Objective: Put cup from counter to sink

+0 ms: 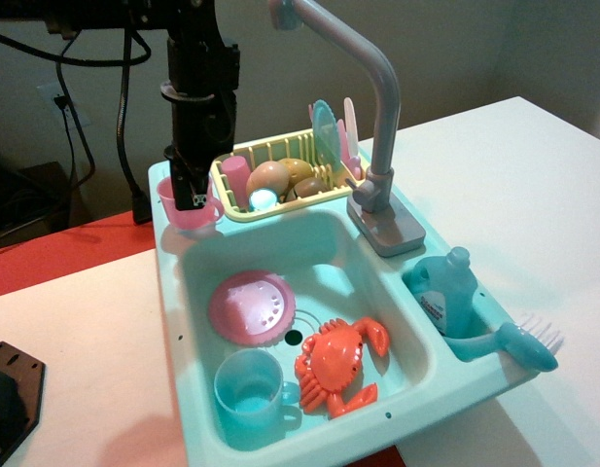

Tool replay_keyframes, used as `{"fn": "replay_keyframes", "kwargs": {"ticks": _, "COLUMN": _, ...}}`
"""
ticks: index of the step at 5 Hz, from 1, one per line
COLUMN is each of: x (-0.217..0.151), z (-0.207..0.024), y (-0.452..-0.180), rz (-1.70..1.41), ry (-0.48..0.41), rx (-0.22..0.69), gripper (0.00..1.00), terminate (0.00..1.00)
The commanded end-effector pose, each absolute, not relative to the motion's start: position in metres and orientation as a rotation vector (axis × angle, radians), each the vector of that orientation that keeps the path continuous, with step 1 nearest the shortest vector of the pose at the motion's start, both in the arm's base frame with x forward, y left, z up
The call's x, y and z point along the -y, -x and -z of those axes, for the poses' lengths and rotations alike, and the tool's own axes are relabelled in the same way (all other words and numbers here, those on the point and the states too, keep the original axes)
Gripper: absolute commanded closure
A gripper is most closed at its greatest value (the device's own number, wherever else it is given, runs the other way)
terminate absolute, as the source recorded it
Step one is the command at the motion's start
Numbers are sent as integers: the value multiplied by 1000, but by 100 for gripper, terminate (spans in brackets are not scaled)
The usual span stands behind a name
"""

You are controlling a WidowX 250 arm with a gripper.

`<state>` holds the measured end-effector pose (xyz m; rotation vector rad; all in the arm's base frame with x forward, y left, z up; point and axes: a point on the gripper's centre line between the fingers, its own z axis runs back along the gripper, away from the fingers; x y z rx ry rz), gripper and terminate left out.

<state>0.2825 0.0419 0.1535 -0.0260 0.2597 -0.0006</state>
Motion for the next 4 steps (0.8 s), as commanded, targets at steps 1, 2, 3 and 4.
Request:
{"fn": "replay_keyframes", "kwargs": {"ticks": 1, "x": -17, "z": -184, "y": -309, "rz": 71, "ry": 13, "rx": -140, "gripper": 100, "terminate": 0}}
{"fn": "replay_keyframes", "kwargs": {"ticks": 2, "x": 10, "z": -190, "y": -327, "rz": 109, "ry": 33, "rx": -115, "gripper": 100, "terminate": 0}}
{"fn": "replay_keyframes", "kwargs": {"ticks": 3, "x": 36, "z": -187, "y": -341, "rz": 140, "ry": 49, "rx": -110, "gripper": 100, "terminate": 0}}
{"fn": "replay_keyframes", "kwargs": {"ticks": 4, "x": 49, "z": -170, "y": -347, "rz": 141, "ry": 53, "rx": -126, "gripper": 100, "terminate": 0}}
